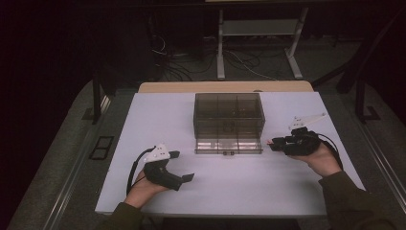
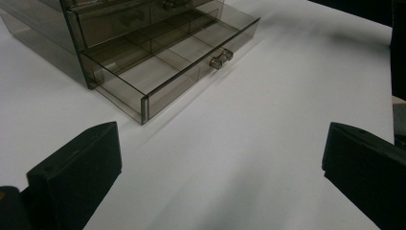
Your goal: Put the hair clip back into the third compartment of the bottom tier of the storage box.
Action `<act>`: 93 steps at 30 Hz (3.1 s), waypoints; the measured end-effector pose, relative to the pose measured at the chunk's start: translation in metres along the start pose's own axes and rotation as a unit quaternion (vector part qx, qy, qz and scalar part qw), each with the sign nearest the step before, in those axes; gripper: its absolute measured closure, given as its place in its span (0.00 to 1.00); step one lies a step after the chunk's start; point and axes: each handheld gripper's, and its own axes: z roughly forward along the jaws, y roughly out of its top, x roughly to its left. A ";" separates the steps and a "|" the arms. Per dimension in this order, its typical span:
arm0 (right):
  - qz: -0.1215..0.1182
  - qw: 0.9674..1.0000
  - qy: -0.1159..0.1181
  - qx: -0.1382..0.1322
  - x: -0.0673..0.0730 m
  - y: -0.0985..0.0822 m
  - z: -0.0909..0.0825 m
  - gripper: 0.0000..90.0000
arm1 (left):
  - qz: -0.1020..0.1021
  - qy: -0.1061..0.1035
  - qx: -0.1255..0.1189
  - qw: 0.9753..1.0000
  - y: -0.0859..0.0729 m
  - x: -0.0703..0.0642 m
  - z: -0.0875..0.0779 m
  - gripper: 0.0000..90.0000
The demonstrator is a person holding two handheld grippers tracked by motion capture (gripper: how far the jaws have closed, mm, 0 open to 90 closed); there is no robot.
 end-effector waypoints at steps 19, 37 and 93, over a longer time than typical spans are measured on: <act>-0.011 1.000 0.009 -0.003 0.001 0.016 0.013 0.76 | 0.000 0.000 0.000 1.000 0.000 0.000 0.000 0.00; -0.021 1.000 0.016 -0.004 0.004 0.033 0.026 0.76 | 0.000 -0.001 0.000 1.000 0.000 0.000 0.001 0.00; -0.038 0.998 0.006 0.039 0.003 0.036 0.082 0.75 | 0.000 -0.005 -0.001 1.000 0.000 0.000 0.000 0.00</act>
